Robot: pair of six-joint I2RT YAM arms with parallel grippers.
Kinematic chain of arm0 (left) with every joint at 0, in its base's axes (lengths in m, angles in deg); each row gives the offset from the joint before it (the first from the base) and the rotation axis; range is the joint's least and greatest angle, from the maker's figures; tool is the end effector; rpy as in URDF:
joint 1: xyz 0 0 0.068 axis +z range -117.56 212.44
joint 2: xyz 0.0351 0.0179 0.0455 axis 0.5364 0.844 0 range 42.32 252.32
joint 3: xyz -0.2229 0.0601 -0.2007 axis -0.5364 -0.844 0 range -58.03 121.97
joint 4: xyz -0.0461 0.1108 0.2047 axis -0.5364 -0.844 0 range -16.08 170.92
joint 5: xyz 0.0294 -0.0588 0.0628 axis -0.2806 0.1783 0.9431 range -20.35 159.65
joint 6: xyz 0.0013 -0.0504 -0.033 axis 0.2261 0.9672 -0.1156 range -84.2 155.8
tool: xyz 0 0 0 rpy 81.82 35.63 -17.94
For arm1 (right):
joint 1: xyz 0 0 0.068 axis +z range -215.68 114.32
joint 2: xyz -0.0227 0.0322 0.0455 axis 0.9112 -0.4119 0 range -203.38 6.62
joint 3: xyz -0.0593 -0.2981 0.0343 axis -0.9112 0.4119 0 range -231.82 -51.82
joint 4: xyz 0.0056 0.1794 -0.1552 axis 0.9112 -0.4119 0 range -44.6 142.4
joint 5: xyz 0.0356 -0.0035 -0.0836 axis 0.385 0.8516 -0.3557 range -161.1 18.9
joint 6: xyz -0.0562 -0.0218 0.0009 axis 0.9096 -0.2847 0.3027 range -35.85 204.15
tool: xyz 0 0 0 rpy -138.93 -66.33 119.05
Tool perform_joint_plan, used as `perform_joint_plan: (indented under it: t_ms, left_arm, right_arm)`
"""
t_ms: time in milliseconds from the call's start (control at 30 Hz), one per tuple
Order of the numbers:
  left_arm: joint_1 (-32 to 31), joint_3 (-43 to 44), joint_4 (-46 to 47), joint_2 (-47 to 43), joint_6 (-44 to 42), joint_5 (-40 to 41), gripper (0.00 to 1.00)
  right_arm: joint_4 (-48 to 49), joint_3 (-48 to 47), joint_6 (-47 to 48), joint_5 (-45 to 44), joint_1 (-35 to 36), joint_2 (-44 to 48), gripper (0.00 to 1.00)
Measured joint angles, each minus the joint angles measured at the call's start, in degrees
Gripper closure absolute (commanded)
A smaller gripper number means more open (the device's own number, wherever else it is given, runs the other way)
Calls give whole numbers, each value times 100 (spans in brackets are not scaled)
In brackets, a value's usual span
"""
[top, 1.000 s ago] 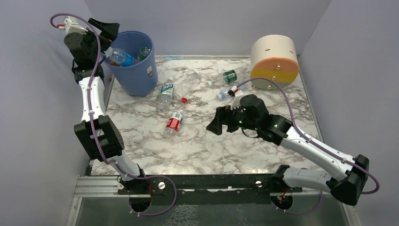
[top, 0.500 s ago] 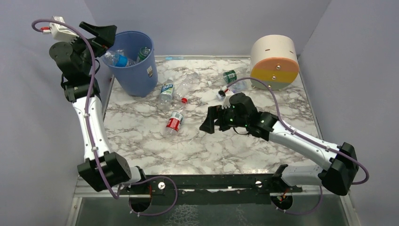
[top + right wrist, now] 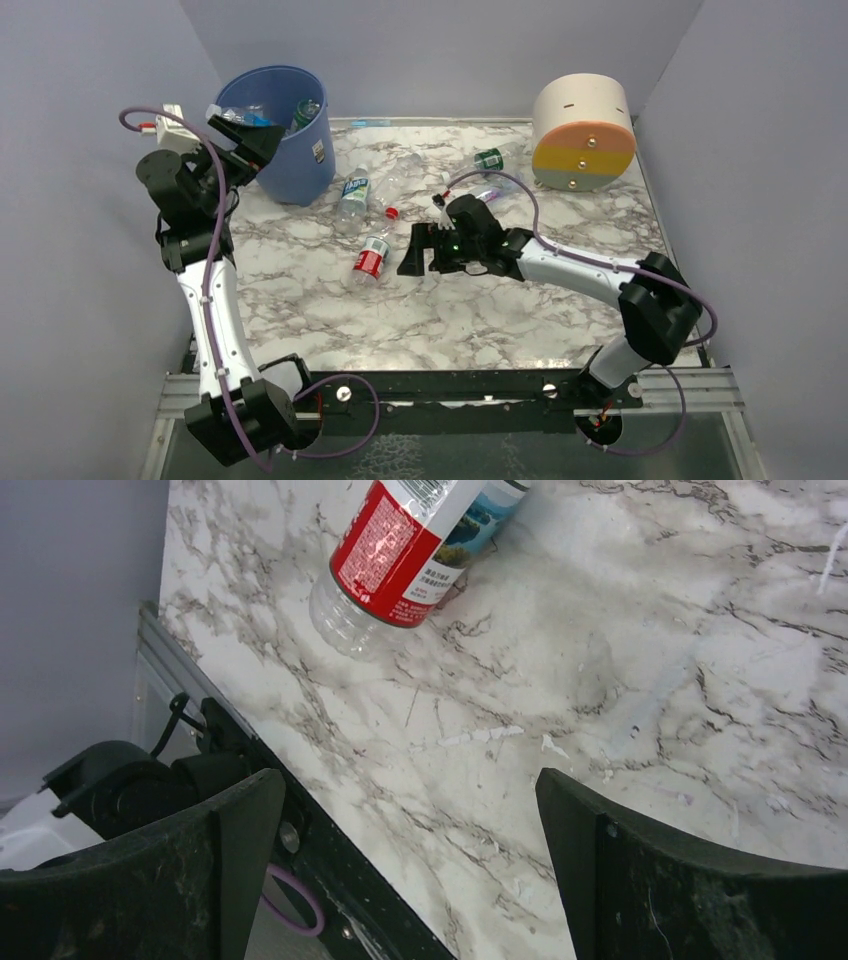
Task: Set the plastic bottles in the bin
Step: Pick up the plastic bottle at the center of the board.
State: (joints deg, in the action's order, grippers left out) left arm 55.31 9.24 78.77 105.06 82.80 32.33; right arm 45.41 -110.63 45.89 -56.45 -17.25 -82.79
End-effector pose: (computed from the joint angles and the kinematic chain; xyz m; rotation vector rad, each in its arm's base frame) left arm 0.2008 0.0554 0.4601 -0.4281 1.5392 -0.8258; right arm 0.2097 0.2535 0.2802 -0.3692 2.4123 1.0503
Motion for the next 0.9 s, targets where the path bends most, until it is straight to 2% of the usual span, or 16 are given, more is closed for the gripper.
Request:
perform_joint_plan:
  t_ms: [200, 333, 600, 900]
  left_arm:
    - [-116, -1438, -44, -1257, 400, -326, 1]
    - [-437, -2011, -188, -1759, 577, -365, 1]
    - [-1001, -2092, -439, -2000, 564, -367, 1]
    - [-1244, -2050, -566, -1707, 393, -485, 1]
  right_arm:
    - [334, -374, -184, 42, 0, -715, 0]
    - [413, -734, -234, 63, 0, -1196, 0]
    - [365, -1698, -245, 114, 0, -2037, 0]
    - [-111, -2658, -249, -76, 0, -2651, 0]
